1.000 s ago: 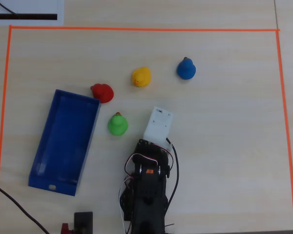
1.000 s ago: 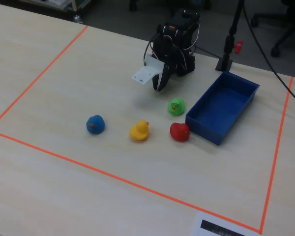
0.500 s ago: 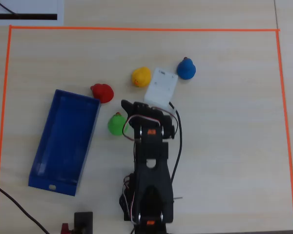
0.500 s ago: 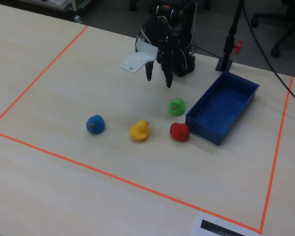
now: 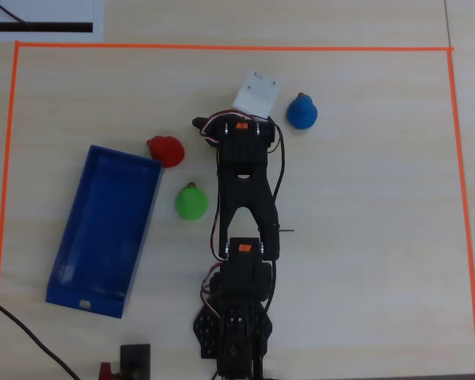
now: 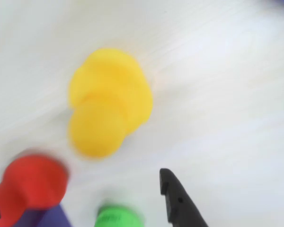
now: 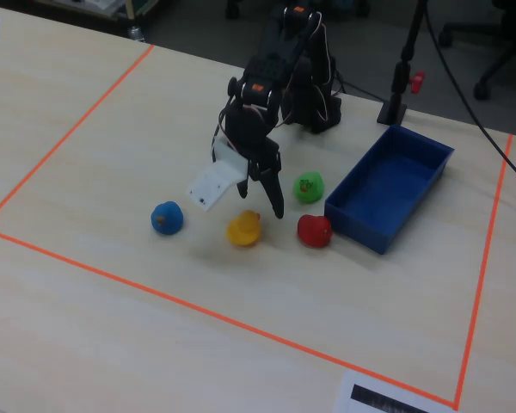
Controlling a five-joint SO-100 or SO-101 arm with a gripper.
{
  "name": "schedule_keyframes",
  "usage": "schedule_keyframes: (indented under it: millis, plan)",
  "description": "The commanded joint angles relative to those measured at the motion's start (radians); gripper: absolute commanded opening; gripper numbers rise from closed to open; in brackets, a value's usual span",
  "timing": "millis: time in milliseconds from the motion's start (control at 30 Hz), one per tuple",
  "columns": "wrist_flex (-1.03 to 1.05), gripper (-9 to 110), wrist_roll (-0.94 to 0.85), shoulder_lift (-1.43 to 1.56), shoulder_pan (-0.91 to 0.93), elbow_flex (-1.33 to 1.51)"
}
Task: Grasp yellow duck and put it into box.
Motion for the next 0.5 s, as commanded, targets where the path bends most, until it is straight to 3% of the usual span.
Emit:
schedule_keyframes:
  millis: [0, 300, 467]
  plan:
    - [-0.071, 46, -0.009, -0.034, 0.018, -0.067]
    - [-0.104, 41, -0.009, -0.16, 0.018, -0.172]
    - [-0.13, 0, 0.0, -0.192, 0.009, -0.153]
